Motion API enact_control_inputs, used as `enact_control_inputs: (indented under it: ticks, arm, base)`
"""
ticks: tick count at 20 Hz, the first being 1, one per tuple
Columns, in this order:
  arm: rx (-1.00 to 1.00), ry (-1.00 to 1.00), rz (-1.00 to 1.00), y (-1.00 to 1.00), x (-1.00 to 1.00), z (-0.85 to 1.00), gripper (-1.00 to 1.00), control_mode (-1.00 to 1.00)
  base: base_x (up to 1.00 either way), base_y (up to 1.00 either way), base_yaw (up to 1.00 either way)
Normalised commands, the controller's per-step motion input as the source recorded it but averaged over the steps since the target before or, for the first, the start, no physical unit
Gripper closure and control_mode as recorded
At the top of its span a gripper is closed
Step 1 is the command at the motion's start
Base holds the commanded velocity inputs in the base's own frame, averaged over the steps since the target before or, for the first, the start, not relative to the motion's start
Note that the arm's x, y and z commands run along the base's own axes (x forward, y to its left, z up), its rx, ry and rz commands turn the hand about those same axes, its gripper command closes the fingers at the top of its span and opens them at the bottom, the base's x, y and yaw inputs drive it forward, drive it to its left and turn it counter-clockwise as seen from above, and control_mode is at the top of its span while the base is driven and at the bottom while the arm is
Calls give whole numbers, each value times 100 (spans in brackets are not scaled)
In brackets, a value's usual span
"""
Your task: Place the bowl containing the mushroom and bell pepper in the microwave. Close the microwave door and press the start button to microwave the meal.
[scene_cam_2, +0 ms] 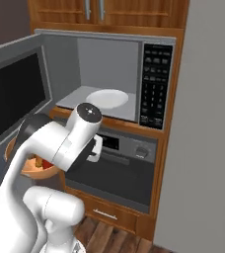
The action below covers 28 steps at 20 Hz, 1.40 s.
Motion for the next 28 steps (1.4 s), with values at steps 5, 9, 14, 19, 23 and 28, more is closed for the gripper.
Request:
enact_control_inputs:
  ticks: [5,9,14,19,23,28]
  arm:
    - [0,0,0,0,0,0,100,100]
    - [0,0,0,0,0,0,100,100]
    - [0,0,0,0,0,0,100,100]
    - [0,0,0,0,0,0,100,100]
    - [0,0,0,0,0,0,100,100]
    - [0,0,0,0,0,0,100,100]
  base:
    - [48,18,-30]
    - [41,36,-31]
    - [25,53,-31]
    - [45,24,-24]
    - [56,3,-5]
    - [23,0,12]
